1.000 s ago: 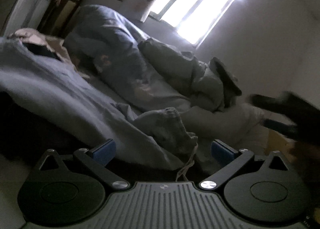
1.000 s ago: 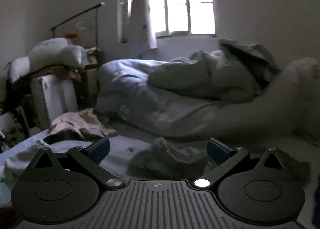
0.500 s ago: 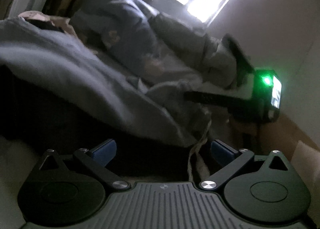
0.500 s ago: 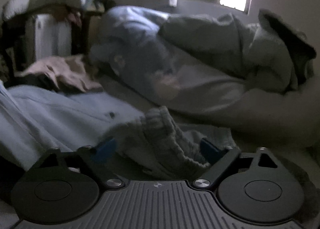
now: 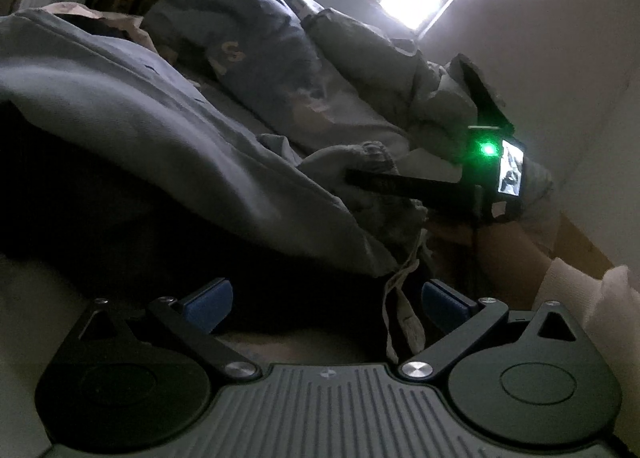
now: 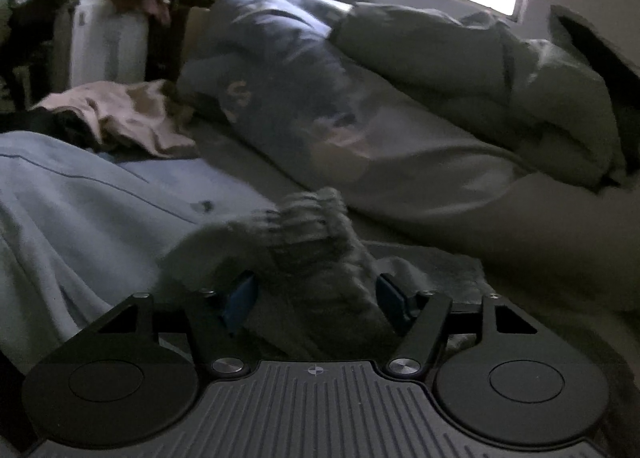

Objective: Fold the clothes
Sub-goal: 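Lift both tools and bring them toward the grey sweatpants waistband, then close the right tool on the ribbed sweatpants cuff and lift it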

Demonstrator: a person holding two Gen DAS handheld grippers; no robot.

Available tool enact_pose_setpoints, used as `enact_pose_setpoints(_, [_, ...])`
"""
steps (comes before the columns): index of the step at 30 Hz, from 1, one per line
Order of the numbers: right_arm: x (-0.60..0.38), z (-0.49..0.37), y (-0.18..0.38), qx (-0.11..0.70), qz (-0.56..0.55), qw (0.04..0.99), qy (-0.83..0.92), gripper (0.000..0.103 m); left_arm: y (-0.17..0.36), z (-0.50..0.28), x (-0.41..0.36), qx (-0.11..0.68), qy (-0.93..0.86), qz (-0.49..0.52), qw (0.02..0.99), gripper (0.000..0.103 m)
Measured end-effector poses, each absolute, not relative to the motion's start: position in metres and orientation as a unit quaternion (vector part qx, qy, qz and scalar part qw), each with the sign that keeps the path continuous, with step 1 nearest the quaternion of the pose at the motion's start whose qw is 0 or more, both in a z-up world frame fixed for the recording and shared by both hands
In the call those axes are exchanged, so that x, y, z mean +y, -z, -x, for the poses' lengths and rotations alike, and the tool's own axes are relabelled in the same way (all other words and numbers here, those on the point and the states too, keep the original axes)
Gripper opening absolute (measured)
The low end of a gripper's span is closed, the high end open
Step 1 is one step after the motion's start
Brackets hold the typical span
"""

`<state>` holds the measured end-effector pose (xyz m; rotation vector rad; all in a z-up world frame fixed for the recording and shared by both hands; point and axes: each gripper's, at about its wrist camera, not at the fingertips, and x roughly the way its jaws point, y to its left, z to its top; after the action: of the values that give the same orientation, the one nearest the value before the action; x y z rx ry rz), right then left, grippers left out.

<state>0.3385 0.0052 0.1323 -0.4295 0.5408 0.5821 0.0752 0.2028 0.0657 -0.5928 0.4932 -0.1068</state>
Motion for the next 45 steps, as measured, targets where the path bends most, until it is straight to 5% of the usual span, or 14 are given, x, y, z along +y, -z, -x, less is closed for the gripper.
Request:
enact_pose_setpoints(9, [0.035, -0.338, -0.124, 0.277, 0.262, 0.875, -0.3, 0.071, -0.07, -0.077, 0.205, 0.233, 0.099, 0.305, 0.918, 0.103])
enact_pose_setpoints(14, [0.044, -0.328, -0.118, 0.289, 0.263, 0.875, -0.285, 0.044, -0.071, -0.074, 0.208, 0.222, 0.1, 0.309, 0.919, 0.103])
enact_pose_setpoints(16, [0.043, -0.325, -0.122, 0.283, 0.258, 0.885, -0.265, 0.014, -0.073, -0.074, 0.209, 0.218, 0.099, 0.31, 0.92, 0.103])
enact_pose_setpoints(37, [-0.108, -0.181, -0.322, 0.13, -0.044, 0.96, -0.244, 0.01, -0.089, -0.048, 0.239, 0.135, 0.091, 0.365, 0.917, 0.103])
enact_pose_setpoints(45, [-0.131, -0.099, -0.389, 0.058, -0.092, 0.968, -0.228, 0.009, -0.123, -0.011, 0.238, 0.011, 0.111, 0.301, 0.947, 0.103])
